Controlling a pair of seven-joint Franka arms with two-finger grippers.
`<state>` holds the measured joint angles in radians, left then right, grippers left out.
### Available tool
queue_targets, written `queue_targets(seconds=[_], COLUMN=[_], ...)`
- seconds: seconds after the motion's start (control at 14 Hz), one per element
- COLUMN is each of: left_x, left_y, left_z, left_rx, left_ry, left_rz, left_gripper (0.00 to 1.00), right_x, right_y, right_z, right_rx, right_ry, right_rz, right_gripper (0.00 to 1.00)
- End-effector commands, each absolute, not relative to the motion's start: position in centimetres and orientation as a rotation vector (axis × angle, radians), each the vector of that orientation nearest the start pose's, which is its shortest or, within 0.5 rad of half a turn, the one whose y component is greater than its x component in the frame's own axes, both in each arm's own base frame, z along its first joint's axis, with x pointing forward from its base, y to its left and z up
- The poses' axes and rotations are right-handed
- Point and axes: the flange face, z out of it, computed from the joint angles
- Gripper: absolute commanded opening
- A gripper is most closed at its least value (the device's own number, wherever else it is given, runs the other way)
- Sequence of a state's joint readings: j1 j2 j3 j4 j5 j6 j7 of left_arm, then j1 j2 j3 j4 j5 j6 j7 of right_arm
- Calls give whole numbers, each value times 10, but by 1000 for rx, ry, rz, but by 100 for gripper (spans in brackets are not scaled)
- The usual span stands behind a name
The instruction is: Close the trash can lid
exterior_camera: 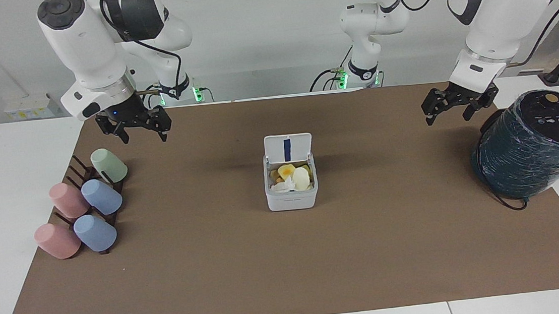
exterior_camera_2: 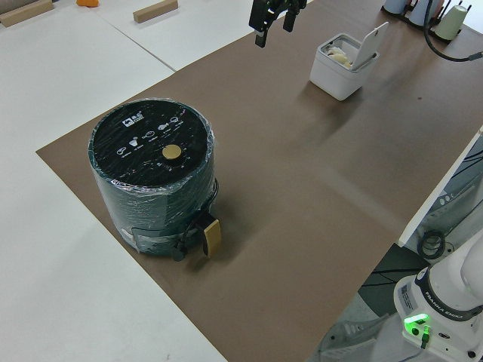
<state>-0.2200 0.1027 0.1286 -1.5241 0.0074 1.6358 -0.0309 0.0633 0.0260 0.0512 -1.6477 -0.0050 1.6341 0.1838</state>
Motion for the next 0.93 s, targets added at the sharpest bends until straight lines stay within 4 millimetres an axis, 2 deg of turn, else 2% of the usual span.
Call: queue_targets(seconds=[0.0, 0.29, 0.36, 0.5, 0.71, 0.86], left_x=[581, 580, 577, 569, 546, 525], left_y=[-57, -60, -75, -91, -135, -168], left_z=[597, 595, 593, 587, 572, 562], left_rx=[-3122, -3120, -3119, -3121, -3124, -3168], left_ry=[114, 119, 160, 186, 215, 141], left_rz=[-43, -39, -32, -10, 17, 66], left_gripper=[100, 100, 100, 100, 99, 66], right_x=[560, 560, 560, 560, 560, 560], right_y=[61, 61, 61, 61, 61, 61], right_z=[581, 581, 580, 581, 580, 580], right_rx=[-3124, -3124, -3124, -3124, -3124, -3124], right_ry=[84, 84, 84, 84, 84, 84], right_rz=[42, 42, 44, 42, 44, 44], right_gripper=[100, 100, 100, 100, 100, 100])
